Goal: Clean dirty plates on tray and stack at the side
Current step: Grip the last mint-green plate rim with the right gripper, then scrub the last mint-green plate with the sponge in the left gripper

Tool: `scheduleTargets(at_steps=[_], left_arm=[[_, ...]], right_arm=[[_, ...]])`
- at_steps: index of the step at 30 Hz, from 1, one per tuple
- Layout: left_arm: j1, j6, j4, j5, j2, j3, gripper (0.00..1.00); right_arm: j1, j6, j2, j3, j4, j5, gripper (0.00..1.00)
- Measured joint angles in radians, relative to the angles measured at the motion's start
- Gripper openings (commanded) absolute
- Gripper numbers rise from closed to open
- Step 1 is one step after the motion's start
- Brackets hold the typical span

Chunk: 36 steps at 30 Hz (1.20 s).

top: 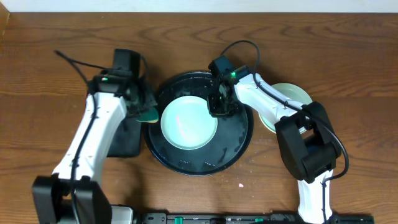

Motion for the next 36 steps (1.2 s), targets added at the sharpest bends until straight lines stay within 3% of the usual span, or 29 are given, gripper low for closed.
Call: scheduleTargets(at_steps=[4, 10, 20, 24, 30, 36], left_arm=[[-0.046, -0.022, 0.029, 0.0, 0.031, 0.0, 0.07], [-0.129, -0.045, 0.068, -0.001, 0.079, 0.0, 0.07], [-0.217, -0.095, 0.108, -0.001, 0.333, 0.007, 0.07], [-0.243, -0.034, 0.109, 0.04, 0.35, 0.023, 0.07], [-0.269, 0.136, 0.161, 0.25, 0.363, 0.023, 0.07], [-0.266, -0.034, 0.208, 0.097, 0.364, 0.023, 0.08]], right_arm=[[0.002, 0.001, 0.0, -0.025, 0.042, -0.004, 0.01], [0.003, 0.0, 0.0, -0.032, 0.048, -0.018, 0.01], [0.003, 0.0, 0.0, -0.032, 0.048, -0.019, 0.01], [0.003, 0.0, 0.0, -0.032, 0.048, -0.018, 0.01], [0.003, 0.0, 0.0, -0.032, 0.047, -0.018, 0.01], [0.004, 0.001, 0.0, -0.032, 0.053, -0.023, 0.01]])
